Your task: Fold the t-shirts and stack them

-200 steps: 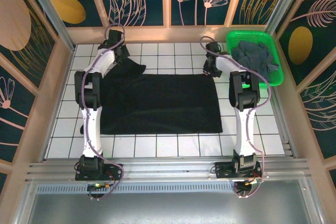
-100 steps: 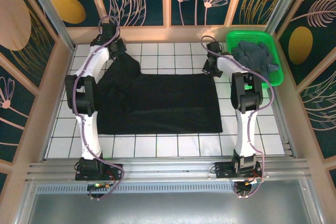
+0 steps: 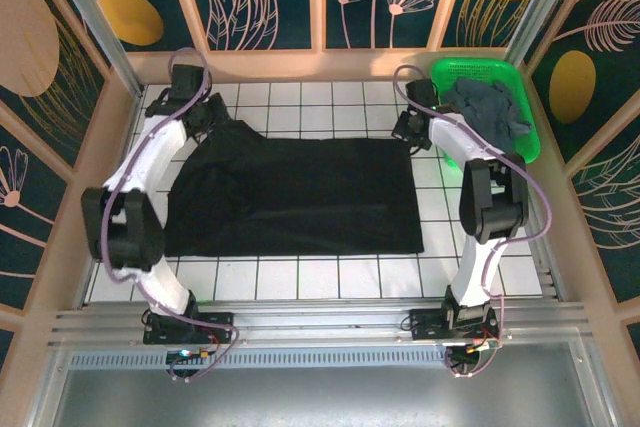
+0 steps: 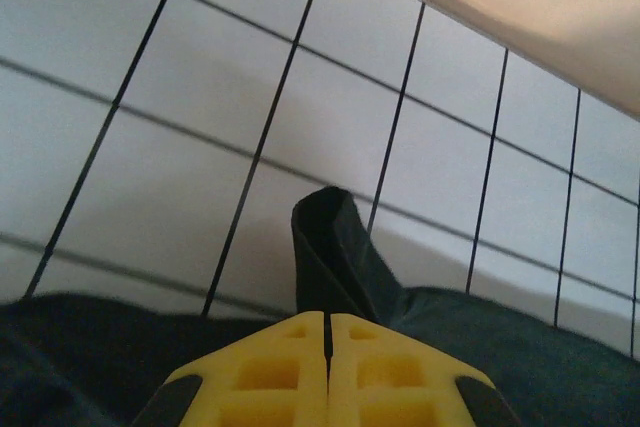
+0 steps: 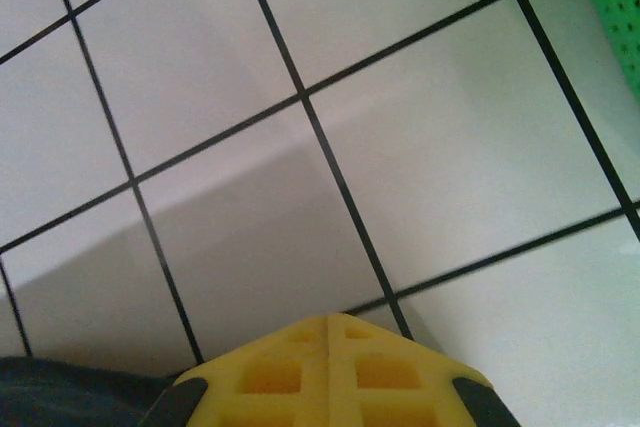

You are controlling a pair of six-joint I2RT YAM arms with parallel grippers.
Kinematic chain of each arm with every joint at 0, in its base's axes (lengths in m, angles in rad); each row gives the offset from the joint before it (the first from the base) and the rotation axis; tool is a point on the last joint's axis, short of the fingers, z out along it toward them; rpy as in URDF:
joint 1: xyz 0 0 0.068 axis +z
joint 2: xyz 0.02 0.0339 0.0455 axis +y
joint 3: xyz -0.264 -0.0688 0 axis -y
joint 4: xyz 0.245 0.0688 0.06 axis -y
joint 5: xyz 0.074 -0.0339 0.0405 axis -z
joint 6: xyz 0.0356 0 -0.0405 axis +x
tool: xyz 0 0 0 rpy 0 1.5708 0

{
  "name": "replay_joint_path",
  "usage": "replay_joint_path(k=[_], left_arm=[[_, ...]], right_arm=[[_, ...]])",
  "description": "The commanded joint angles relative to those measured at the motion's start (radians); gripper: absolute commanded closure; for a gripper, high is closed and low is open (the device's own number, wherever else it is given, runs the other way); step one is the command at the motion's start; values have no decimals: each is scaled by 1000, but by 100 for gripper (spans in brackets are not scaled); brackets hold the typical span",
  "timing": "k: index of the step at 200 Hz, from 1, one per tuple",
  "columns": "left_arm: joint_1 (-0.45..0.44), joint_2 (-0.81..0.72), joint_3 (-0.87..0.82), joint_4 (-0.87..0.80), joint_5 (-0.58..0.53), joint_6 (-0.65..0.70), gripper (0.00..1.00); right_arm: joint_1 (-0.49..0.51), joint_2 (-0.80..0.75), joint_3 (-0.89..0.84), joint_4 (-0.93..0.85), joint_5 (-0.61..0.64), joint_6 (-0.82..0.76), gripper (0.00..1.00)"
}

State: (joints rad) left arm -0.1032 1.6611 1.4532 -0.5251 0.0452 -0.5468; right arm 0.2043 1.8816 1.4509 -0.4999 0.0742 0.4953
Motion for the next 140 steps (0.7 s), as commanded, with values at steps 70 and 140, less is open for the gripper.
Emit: replay_joint_path(k=[70,140], left_arm=[[2,-648,-573,-112,-157,-181,100],[2,-773,-743,-146,-270,-352,100]], right_arm=[[13,-346,-397,21,-54,112,100],[19,-408,-584,32,-67,156,100]])
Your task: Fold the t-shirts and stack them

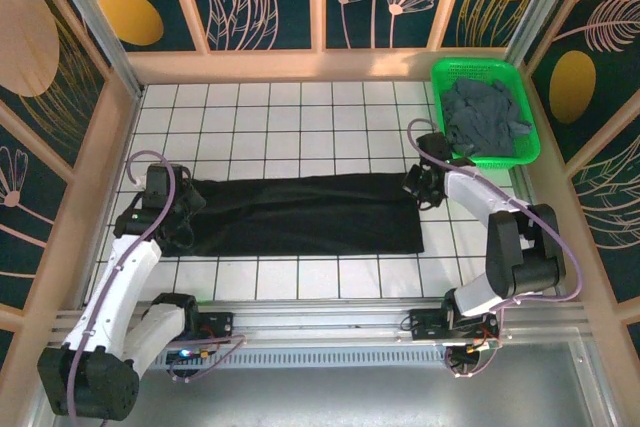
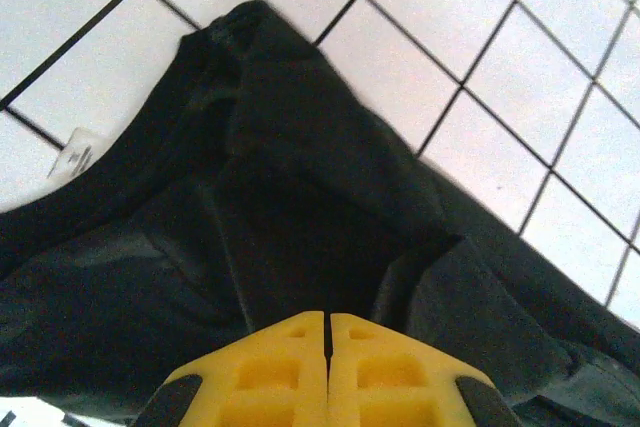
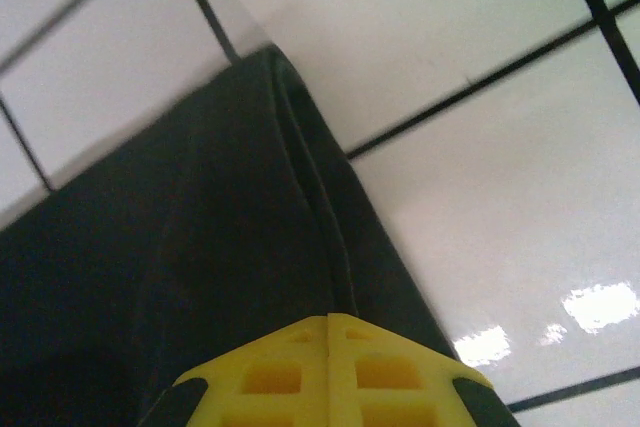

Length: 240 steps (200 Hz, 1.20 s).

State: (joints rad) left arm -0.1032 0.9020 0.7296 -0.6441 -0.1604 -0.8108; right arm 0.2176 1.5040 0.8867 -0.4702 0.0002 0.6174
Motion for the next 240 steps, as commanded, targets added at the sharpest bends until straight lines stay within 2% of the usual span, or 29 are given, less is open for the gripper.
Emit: replay_joint_path(k=[1,56,95,128,176,198,214,240], left_arm=[[2,-15,-20,-28,-65,-89,100],[2,-72,-60,-106,-132,-213,100],[2,-102,-50,-128,-161,-225,100],[2,-113,-102,-159,-162,-267,100],[1,-144,-203,-167,-144,-365,99],[2,-157,-191,-173,-136,-369,94],[2,-175,-153,-184,-149,-369,79],[2,-185,-71,-186,-202,-362,67]], right_arm=[[5,-30,-20,1,7,34,100],[3,-23,1,-23,43,36,100],[6,-75,5,-65,64,44,100],[13,-90,-67,-49,22,65,100],[10,-52,-111,-50,36,107,100],[11,-81,-92,-75,87,109,77],[18,-103,-64,-90,118,96,65],[39,-109,-13,-112,155,92,63]])
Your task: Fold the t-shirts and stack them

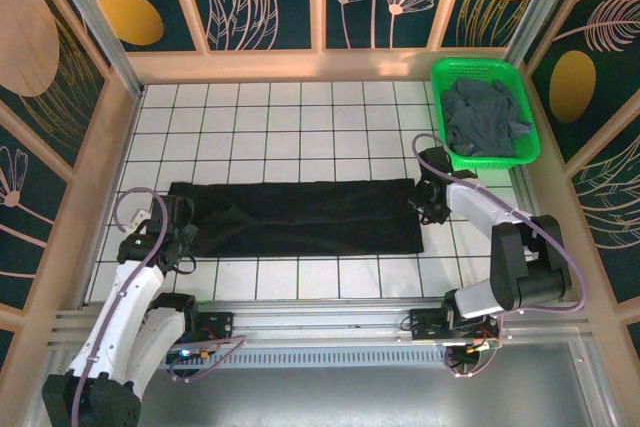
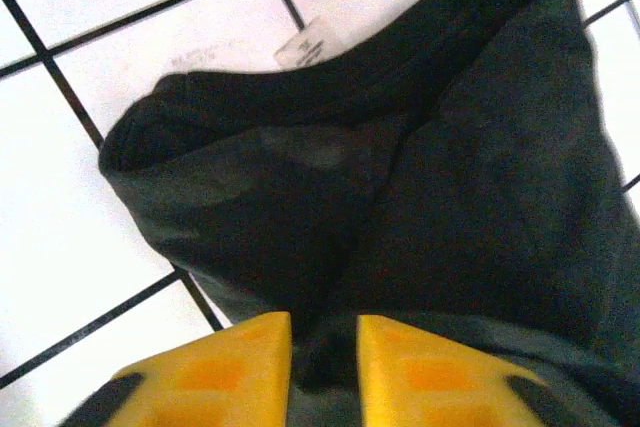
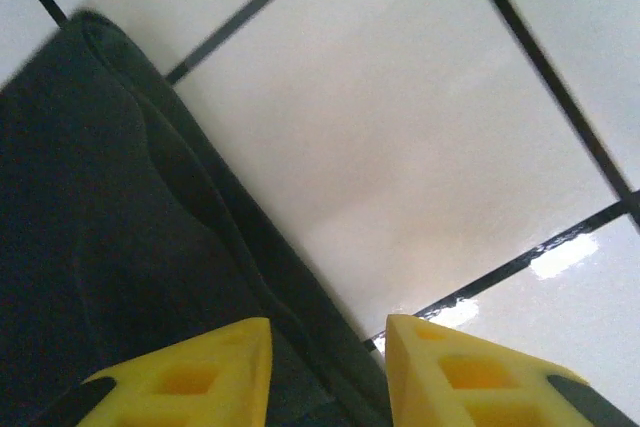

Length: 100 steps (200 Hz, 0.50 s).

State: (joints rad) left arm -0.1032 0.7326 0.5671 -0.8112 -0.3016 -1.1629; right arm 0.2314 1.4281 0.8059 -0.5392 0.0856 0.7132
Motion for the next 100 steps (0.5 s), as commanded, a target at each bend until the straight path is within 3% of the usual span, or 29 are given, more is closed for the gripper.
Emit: replay_joint_path(k=[1,41,58,84,100], left_arm=[[2,-15,94,-16,-63,-8,67],[9,119,169,155,-73,81,51],[60,226,189,281,13,164,48],[209,437,209,410,202,261,47],[230,541,238,494,253,319,47]], right_arm=[[27,-34,70,-43,69,-4,63],[80,22,132,17,28,1,63],[85,65,146,63,-37,2,65],[73,139,156,113,-104,13,67],[66,197,175,122,-109,3,67]])
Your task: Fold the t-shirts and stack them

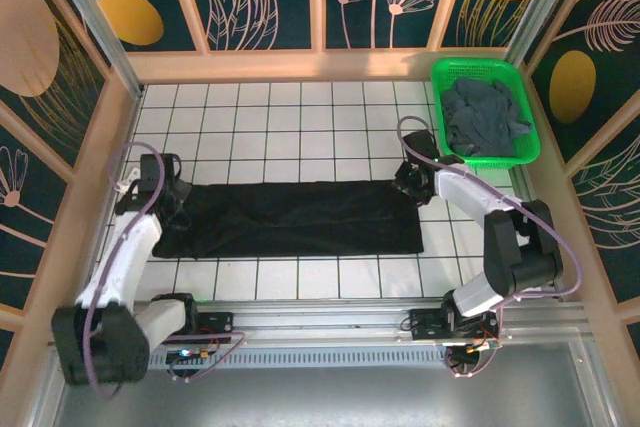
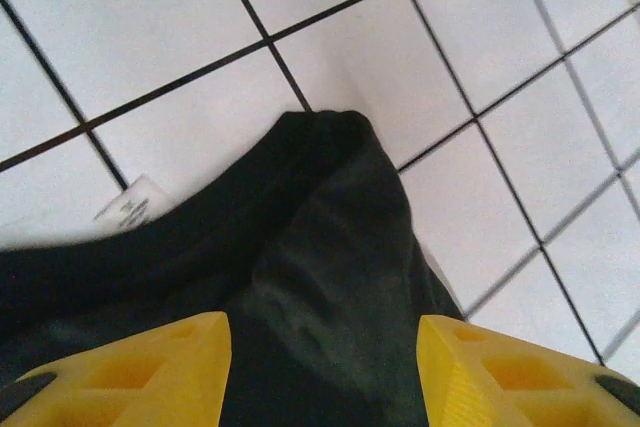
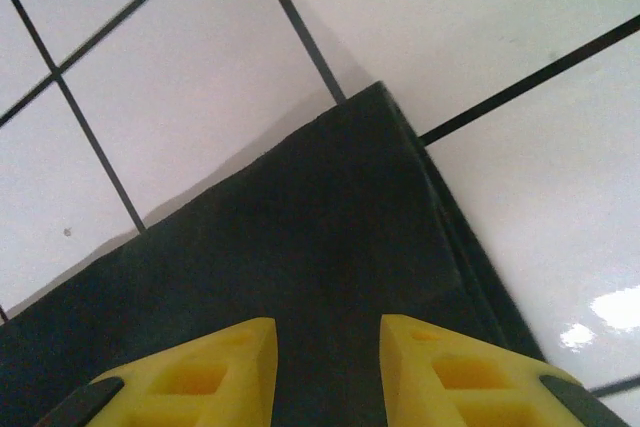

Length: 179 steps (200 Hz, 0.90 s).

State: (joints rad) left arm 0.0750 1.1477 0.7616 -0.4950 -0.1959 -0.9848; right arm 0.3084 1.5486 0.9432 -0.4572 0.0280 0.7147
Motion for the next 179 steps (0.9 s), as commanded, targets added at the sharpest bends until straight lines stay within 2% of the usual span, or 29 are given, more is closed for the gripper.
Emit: replay_joint_path(k=[1,28,47,63,90,96,114,127,156,179], left_arm=[[53,132,47,180,149,146,47],[111,319,134,110,137,207,43],[144,344,104,211,181,232,40],[147,370,100,261,228,255,41],[148,432,107,250,227,277,52],[151,446,104,251,223,282,58],[174,485,102,249,201,290,86],[203,509,110,262,202,295,100],[253,595,193,283,264,333,100],[257,678,316,280,312,351,100]], right_arm=[[-11,81,38,40,-52,1,67],[-27,176,88,26,-62,-8,67],[-27,219,120,19,-55,-15,67],[-29,252,139,-1,-47,-10,67],[-35,291,151,-21,-30,6,67],[-36,297,153,-23,-24,9,67],[-45,321,166,-45,0,18,68],[-59,336,181,-58,20,20,69],[-98,389,266,-59,8,-21,69],[-108,493,430,-82,-43,-103,69]])
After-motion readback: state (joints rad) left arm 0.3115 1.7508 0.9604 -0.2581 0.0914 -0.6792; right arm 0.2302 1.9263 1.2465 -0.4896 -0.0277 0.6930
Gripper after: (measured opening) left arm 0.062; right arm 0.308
